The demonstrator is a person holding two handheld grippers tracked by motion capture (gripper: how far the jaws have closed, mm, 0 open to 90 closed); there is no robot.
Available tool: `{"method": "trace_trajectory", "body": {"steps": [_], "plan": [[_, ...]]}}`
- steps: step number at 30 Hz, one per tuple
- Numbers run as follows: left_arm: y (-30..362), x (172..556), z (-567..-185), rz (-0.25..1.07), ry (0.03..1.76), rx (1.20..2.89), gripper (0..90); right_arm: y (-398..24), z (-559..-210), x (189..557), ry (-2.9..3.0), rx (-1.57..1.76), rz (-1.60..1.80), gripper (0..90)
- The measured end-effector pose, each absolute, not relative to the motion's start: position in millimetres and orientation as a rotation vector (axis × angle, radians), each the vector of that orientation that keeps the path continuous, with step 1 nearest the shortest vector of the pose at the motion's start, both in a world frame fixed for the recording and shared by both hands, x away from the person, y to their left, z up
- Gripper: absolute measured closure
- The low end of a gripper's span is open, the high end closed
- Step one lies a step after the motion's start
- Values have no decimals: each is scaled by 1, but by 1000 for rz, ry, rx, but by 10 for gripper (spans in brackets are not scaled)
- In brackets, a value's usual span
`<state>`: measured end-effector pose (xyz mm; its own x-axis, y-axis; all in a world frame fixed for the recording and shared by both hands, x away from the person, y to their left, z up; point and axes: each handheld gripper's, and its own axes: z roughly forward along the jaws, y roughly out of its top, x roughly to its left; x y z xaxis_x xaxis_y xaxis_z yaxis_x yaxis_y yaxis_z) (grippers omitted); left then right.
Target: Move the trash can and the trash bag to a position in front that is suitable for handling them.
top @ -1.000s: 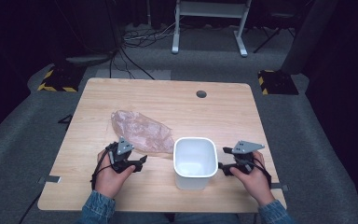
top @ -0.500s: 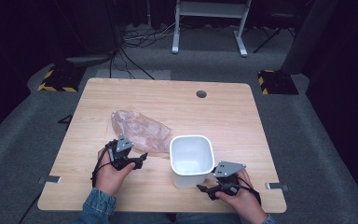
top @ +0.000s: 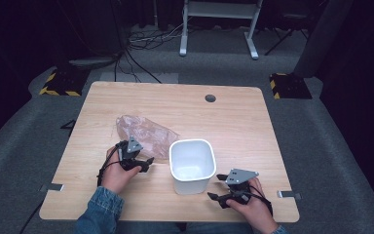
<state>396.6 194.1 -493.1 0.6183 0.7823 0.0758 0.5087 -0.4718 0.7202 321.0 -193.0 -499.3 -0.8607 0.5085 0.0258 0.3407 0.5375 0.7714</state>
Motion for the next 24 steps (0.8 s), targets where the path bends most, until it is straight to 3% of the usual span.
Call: {"method": "trace_trajectory", "body": {"steps": [10, 12, 15, 18, 19, 20, 21, 22, 24], "plan": [[176, 415, -502, 431, 996, 2168, 253, -207, -505, 327, 2570, 791, 1207, 275], [176, 417, -503, 411, 987, 2151, 297, -206, -505, 326, 2570, 787, 1202, 275], [177, 419, -503, 423, 991, 2133, 427, -205, -505, 325, 2566, 769, 1182, 274], [176, 419, -503, 434, 1020, 2110, 489, -205, -505, 325, 2566, 768, 1182, 274], [176, 419, -503, 440, 1038, 2097, 550, -205, -505, 325, 2566, 770, 1184, 274], [177, 419, -503, 445, 1055, 2084, 707, -205, -505, 325, 2567, 772, 1189, 275], [179, 419, -503, 439, 1065, 2081, 707, -205, -505, 325, 2567, 772, 1189, 275], [181, 419, -504, 410, 1092, 2056, 888, -206, -505, 325, 2566, 772, 1189, 275], [184, 421, -504, 360, 1127, 2023, 899, -205, -505, 325, 2566, 772, 1188, 276]]}}
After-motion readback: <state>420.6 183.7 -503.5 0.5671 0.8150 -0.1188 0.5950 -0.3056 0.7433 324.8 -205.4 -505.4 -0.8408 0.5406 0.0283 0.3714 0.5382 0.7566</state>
